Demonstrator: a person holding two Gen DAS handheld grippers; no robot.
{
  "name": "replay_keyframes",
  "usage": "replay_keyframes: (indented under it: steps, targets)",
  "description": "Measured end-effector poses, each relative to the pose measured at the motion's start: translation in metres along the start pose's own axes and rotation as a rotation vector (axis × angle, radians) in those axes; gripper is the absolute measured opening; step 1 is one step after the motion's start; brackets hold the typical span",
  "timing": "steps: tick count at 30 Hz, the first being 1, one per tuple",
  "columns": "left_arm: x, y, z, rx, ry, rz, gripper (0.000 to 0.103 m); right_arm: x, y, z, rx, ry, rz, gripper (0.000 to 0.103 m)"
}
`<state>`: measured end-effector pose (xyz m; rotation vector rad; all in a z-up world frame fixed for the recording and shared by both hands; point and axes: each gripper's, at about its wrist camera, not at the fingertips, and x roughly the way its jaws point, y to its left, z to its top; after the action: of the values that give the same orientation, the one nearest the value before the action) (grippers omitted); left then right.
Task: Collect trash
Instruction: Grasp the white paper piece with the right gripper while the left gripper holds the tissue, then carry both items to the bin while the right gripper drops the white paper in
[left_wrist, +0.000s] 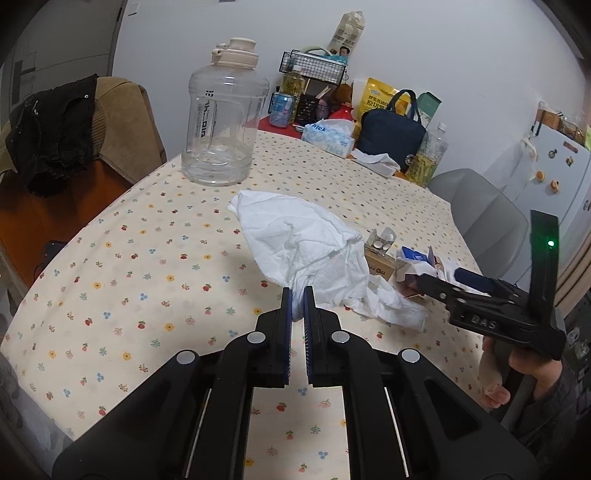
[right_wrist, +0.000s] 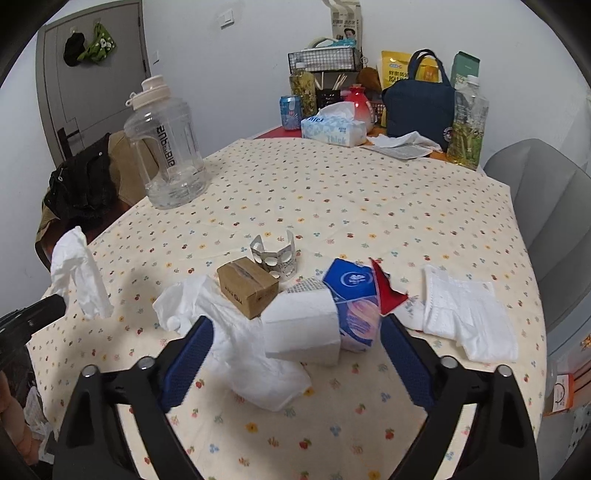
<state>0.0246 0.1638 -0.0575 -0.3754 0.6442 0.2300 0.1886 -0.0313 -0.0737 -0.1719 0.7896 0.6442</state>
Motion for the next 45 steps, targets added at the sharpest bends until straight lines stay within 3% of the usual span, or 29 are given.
replay_keyframes:
  steps: [2, 3, 10, 23, 35, 45]
  targets:
    - [-0.001, -0.001, 0.000, 0.007, 0.002, 0.004, 0.007, 0.007, 0.002, 0.001, -0.001, 0.025, 0.026, 0.051]
    - [-0.001, -0.001, 0.000, 0.011, 0.001, 0.005, 0.007, 0.009, 0.001, 0.001, 0.005, 0.037, 0.032, 0.043]
    - [-0.002, -0.013, 0.002, 0.031, 0.004, -0.005, 0.006, -0.018, -0.006, -0.004, 0.051, -0.002, 0.074, 0.043]
    - [0.011, -0.076, 0.006, 0.126, 0.017, -0.118, 0.007, -0.103, -0.060, -0.040, 0.204, -0.104, 0.129, 0.043]
    - [0.018, -0.156, 0.003, 0.246, 0.035, -0.214, 0.007, -0.149, -0.121, -0.077, 0.318, -0.163, 0.052, 0.043]
    - [0.042, -0.240, -0.022, 0.357, 0.106, -0.324, 0.007, -0.181, -0.188, -0.123, 0.423, -0.176, -0.063, 0.043]
